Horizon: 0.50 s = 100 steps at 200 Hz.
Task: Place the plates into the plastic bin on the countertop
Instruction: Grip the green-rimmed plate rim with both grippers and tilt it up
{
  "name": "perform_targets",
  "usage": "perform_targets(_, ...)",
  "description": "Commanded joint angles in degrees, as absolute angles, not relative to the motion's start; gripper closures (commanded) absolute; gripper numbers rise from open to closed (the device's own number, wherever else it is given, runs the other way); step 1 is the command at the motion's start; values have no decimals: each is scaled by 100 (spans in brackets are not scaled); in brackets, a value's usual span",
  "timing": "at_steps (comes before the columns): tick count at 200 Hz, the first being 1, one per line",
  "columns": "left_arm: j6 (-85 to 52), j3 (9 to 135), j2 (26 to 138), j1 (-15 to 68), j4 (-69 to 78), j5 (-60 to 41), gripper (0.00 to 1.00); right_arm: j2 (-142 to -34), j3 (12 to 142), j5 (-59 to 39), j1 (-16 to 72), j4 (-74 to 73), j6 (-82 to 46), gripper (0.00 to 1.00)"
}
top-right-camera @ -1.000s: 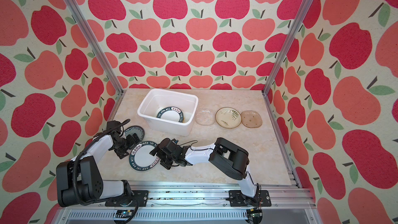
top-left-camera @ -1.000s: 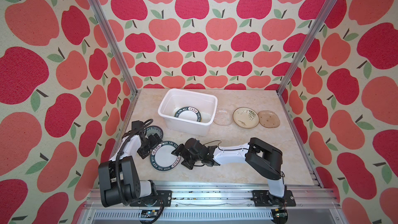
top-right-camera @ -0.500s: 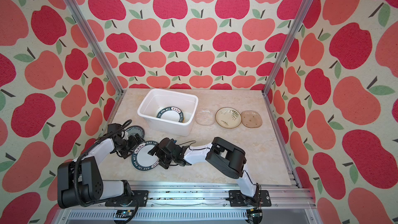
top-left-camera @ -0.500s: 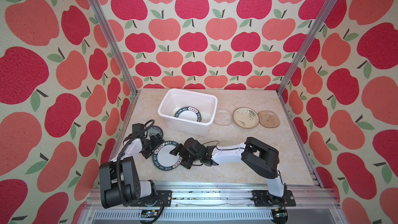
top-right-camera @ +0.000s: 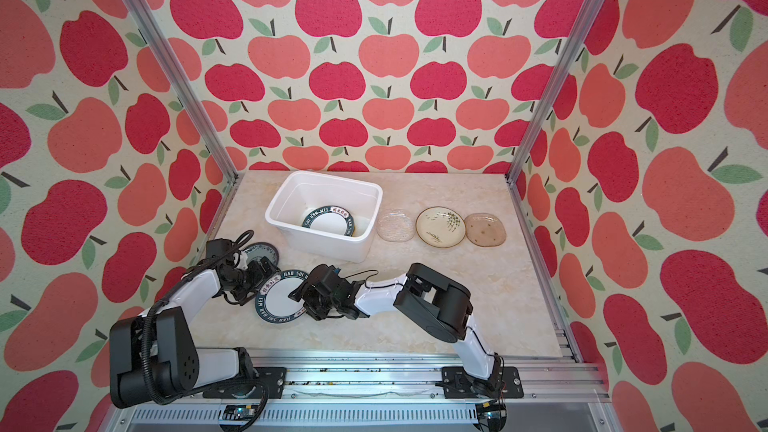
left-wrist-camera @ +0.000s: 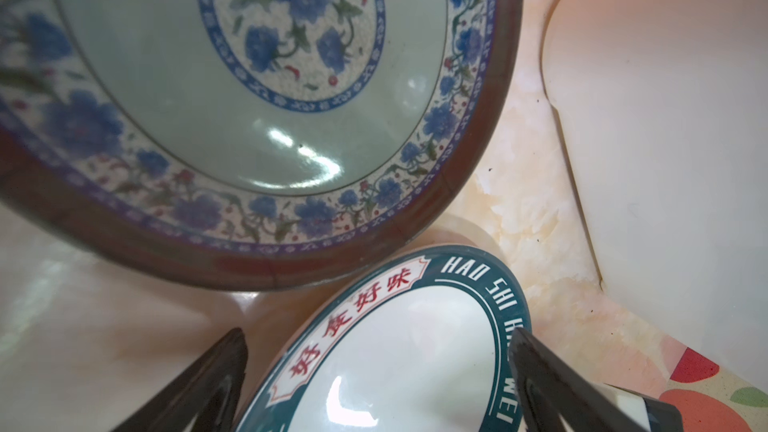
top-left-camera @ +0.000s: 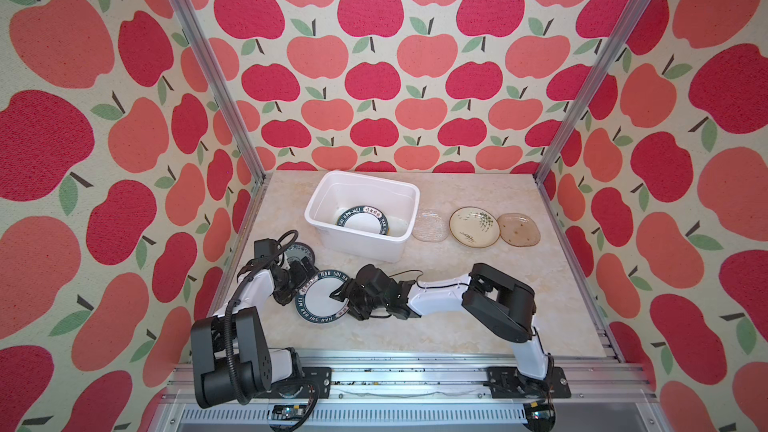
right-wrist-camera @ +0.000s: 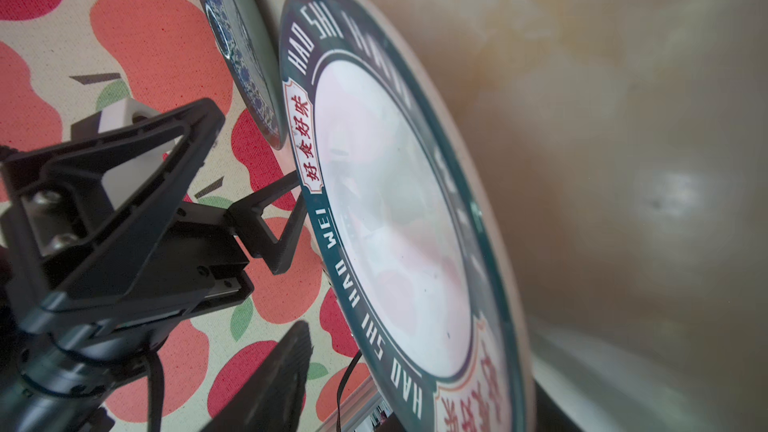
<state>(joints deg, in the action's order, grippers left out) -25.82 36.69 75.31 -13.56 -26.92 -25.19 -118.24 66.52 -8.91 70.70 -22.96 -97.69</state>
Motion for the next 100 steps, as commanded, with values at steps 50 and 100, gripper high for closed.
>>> perform_targets(50, -2585, 3689, 7442, -1371, -2767, -2818, 1, -11967, 6637, -845, 7040, -2787, -9747, 67)
perform_targets(100, -2794, 3747, 7296, -1374, -2790, -2857, 1, -11877, 6585, -804, 7049, -2703, -9746, 85)
